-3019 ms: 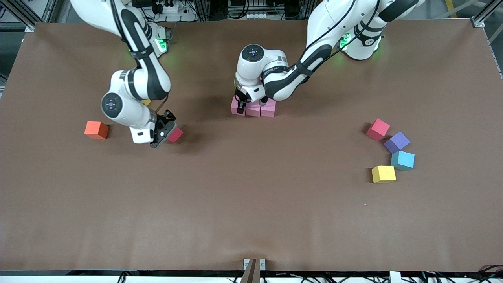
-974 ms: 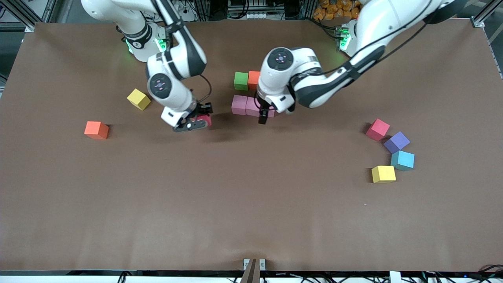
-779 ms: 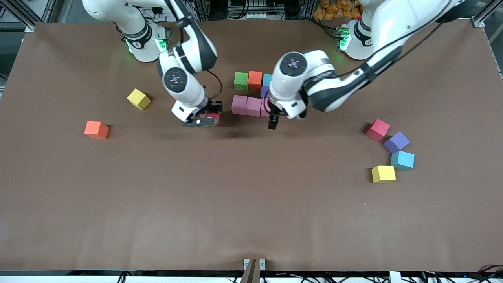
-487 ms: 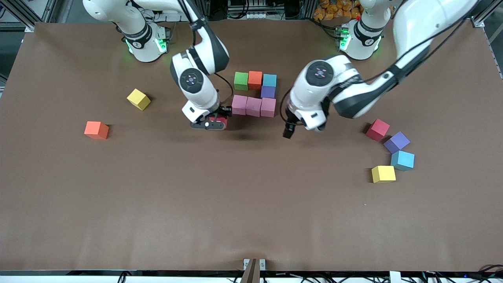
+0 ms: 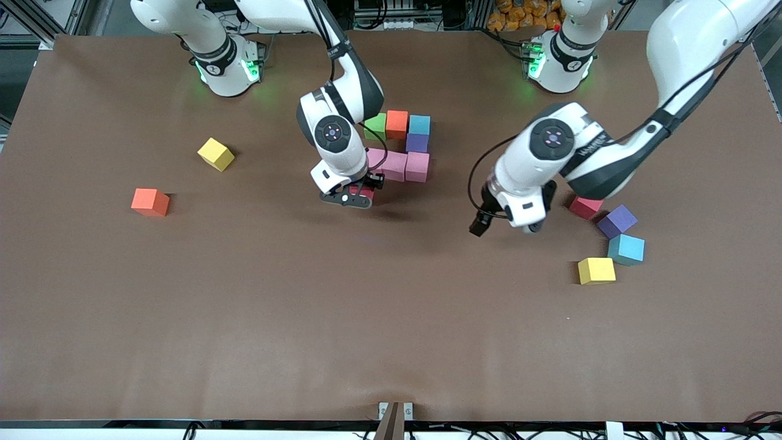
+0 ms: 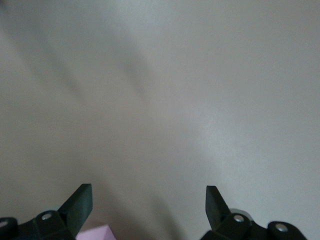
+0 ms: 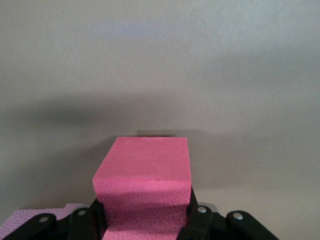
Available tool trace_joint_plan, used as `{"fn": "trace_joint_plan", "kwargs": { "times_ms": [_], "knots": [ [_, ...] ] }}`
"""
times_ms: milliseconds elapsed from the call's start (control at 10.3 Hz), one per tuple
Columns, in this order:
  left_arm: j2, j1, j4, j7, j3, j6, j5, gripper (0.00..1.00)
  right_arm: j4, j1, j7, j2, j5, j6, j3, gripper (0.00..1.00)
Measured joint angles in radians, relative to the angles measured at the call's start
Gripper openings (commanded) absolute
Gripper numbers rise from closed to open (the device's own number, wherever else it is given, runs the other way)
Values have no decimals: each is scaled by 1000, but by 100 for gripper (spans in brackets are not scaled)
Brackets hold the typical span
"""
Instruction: Form number 2 with 11 blocks
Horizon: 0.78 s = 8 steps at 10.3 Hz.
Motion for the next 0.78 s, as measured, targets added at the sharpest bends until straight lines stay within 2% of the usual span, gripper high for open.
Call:
{"fn": "trace_joint_plan", "kwargs": {
  "times_ms": [292, 779],
  "knots": [
    [1, 83, 18, 229, 26, -16, 0, 100, 1, -1, -39, 14, 56, -7, 3, 0],
    [1, 90, 64, 491, 95, -42, 0, 100, 1, -1, -68, 31, 75, -10, 11, 0]
  ]
}}
